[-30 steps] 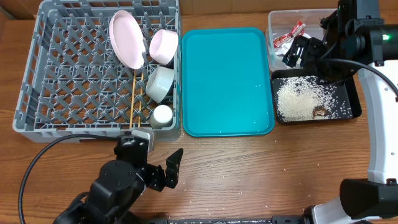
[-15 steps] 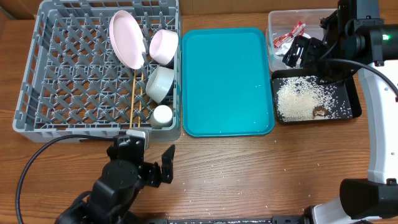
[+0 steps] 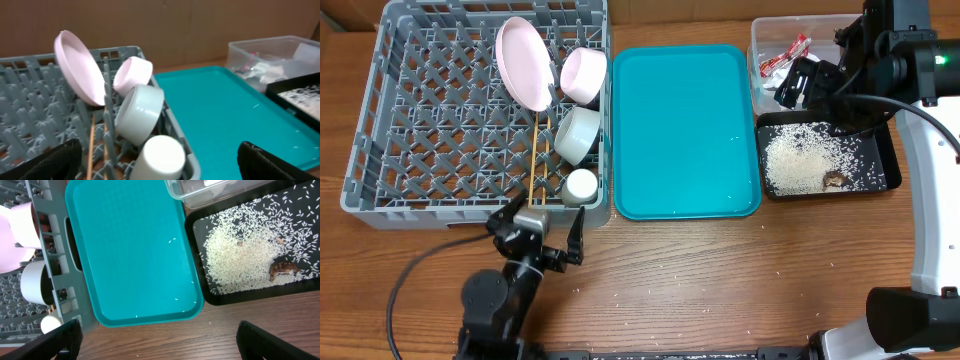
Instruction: Sort waste into correct bins and load items into the dishwasher
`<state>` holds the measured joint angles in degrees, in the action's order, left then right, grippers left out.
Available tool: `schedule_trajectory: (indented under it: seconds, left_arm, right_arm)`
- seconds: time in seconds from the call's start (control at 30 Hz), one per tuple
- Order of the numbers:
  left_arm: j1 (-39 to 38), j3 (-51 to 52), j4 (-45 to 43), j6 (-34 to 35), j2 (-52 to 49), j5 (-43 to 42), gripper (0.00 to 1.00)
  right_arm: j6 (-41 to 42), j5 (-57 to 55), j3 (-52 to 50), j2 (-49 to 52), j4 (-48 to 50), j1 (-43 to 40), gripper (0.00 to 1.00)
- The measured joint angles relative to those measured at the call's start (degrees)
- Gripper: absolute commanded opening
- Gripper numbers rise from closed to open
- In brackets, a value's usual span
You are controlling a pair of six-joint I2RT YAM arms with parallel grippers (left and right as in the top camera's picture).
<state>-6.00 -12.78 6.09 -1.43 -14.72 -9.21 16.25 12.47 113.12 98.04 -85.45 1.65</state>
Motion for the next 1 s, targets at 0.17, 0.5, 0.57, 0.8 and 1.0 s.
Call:
schedule_trajectory:
  seconds: [0.17, 0.5, 0.57, 0.8, 1.0]
  left_arm:
    - [4.35, 4.35, -0.24, -1.73, 5.64, 1.66, 1.0]
    - [8.61, 9.75, -0.55, -7.19, 12.94, 5.64, 1.0]
    - [9.2, 10.8, -0.55, -7.89, 13.62, 5.66, 1.0]
    - [9.03, 11.58, -0.98, -9.09, 13.77, 5.84, 1.0]
    - [7.58, 11.58, -0.98, -9.29, 13.77, 6.03, 1.0]
  right_arm:
    - [0.02, 0.0, 0.0, 0.0, 0.0, 0.0, 1.0]
    - [0.02, -0.02, 0.0, 0.0, 0.0, 0.0, 1.0]
    - [0.02, 0.0, 0.0, 0.0, 0.04, 0.0, 1.0]
    - [0.0, -0.04, 0.0, 0.0, -0.02, 0.0, 1.0]
    - [0.0, -0.02, 0.0, 0.0, 0.02, 0.0, 1.0]
